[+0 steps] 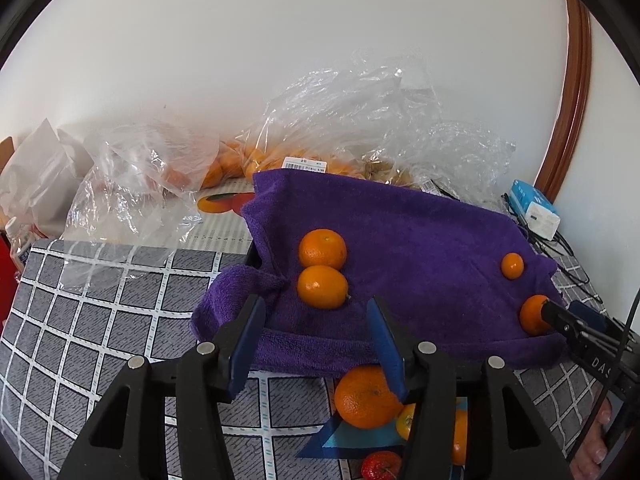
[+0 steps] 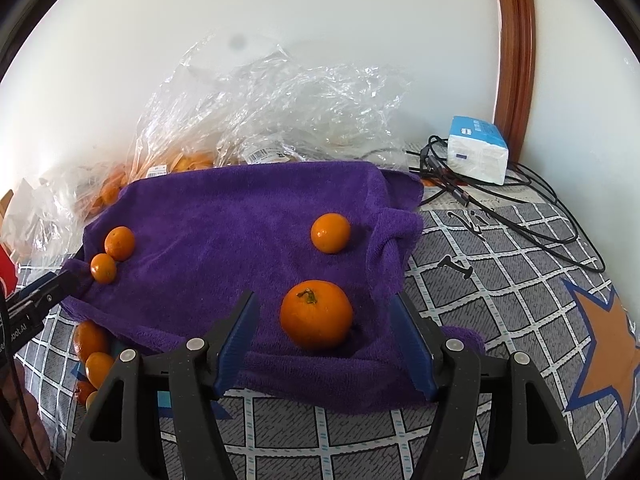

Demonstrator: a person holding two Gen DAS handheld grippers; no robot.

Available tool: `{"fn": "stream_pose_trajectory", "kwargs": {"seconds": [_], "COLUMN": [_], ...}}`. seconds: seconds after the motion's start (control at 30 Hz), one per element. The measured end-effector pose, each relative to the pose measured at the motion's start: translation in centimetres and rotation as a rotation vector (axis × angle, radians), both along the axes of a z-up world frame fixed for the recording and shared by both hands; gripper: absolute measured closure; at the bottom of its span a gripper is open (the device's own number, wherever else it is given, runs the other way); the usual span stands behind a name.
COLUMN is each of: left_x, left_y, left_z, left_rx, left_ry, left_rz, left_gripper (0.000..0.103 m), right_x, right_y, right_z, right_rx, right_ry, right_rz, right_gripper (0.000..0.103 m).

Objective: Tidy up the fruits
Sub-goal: 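Lower both oranges onto the purple towel and open both grippers, then withdraw both open grippers from the towel toward the fruit on the blue star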

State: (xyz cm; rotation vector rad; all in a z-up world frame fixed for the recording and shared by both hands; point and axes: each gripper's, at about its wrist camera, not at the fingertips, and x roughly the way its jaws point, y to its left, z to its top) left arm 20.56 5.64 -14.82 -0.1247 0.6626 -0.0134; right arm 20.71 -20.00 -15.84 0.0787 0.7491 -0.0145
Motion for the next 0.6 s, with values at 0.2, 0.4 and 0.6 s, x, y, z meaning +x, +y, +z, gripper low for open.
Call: {"fn": "stream_pose_trajectory", "kwargs": {"seconds": [0.2,0.4,0.6], "left_x": [-0.5,-2.1,-5.5], "left_y": [0.4,1.1,2.0], "left_z": [1.0,3.0,3.1], "left_rx": [-0.007,0.025,0.04], "left_ry": [-0.029,-0.029,-0.001], "left_rz": [0.023,0.021,-0.018], "left_gripper": [0.05,0.047,0.042], "right_x": [-2.6,-5.1,-6.9], "right_y": [0.6,-0.7,-0.5], "right_z": [1.7,2.9,2.4], "right_rx": [-0.061,-0.015,0.008], "right_ry": [-0.034,0.007,0.037], "right_rz": [0.001,-0.015,-0.026], "right_gripper": [0.036,0.036,0.036]}}
